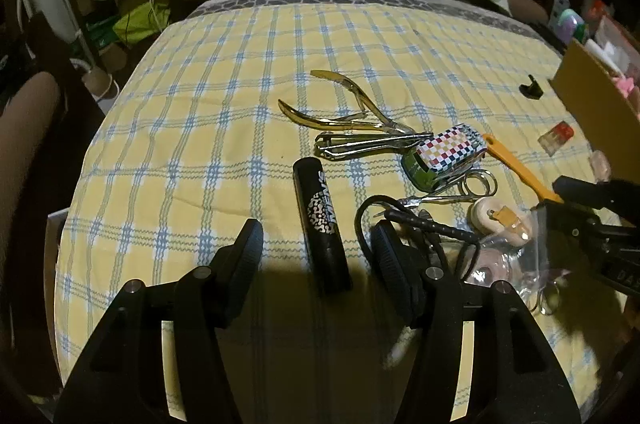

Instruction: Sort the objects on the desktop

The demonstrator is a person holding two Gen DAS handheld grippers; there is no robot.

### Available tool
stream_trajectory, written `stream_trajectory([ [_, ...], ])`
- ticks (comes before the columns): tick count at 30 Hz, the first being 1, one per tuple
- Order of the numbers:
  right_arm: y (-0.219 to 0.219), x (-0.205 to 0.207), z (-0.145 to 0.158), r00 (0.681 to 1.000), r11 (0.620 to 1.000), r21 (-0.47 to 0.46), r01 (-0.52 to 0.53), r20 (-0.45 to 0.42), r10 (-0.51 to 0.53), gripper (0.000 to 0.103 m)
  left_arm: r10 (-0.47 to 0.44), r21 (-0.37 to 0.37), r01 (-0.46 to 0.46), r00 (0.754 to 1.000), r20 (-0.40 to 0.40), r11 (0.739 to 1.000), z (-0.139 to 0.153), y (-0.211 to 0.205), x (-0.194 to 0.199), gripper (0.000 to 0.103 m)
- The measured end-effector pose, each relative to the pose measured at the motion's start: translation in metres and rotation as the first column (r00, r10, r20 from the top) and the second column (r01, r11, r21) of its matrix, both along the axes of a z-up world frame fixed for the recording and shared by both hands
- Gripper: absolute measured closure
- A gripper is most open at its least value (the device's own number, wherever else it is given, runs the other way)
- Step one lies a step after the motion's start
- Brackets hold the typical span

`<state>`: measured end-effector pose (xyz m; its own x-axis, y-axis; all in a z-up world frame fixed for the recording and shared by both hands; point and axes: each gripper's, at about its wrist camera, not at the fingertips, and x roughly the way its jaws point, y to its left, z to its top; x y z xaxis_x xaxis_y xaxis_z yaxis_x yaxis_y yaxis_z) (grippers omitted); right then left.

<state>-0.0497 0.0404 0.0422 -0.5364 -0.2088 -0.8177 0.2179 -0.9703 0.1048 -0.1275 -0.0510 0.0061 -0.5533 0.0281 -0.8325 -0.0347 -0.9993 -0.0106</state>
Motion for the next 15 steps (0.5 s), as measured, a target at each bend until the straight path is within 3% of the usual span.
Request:
stream_trajectory([
  [2, -0.002, 0.0, -0.001, 1.0, 1.0, 0.019, -0.009, 0.0, 0.009, 0.059, 0.005, 0.017, -0.005, 1.0, -0.005, 1.0, 0.0, -0.002, 0.0, 0.051],
  [3, -0.002, 0.001, -0.001, 1.0, 0.999, 0.032, -0.012, -0.002, 0.012, 0.067, 0.01, 0.021, -0.01, 1.0, -0.009, 1.0, 0.0, -0.003, 0.0, 0.055],
  [4, -0.003, 0.002, 0.0, 1.0, 0.999, 0.034, -0.019, -0.004, 0.019, 0.079, 0.018, 0.021, -0.017, 1.0, -0.013, 1.0, 0.001, -0.006, 0.001, 0.067],
  [5, -0.002, 0.003, 0.0, 1.0, 0.999, 0.022, -0.027, 0.001, 0.027, 0.08, 0.023, 0.029, -0.023, 1.0, -0.015, 0.999, 0.002, -0.01, 0.003, 0.078],
  [7, 0.001, 0.004, 0.001, 1.0, 1.0, -0.001, -0.027, 0.008, 0.027, 0.08, 0.04, 0.044, -0.04, 0.999, -0.011, 0.998, 0.003, -0.017, 0.004, 0.088],
  [9, 0.006, 0.006, 0.002, 1.0, 1.0, -0.024, -0.015, 0.003, 0.015, 0.08, 0.052, 0.103, -0.051, 0.999, -0.002, 0.993, 0.003, -0.028, 0.006, 0.088],
  [15, 0.017, 0.014, 0.025, 1.0, 0.996, -0.083, 0.015, -0.025, -0.017, 0.08, 0.082, 0.19, -0.081, 0.997, 0.003, 0.978, 0.014, -0.047, 0.018, 0.088],
])
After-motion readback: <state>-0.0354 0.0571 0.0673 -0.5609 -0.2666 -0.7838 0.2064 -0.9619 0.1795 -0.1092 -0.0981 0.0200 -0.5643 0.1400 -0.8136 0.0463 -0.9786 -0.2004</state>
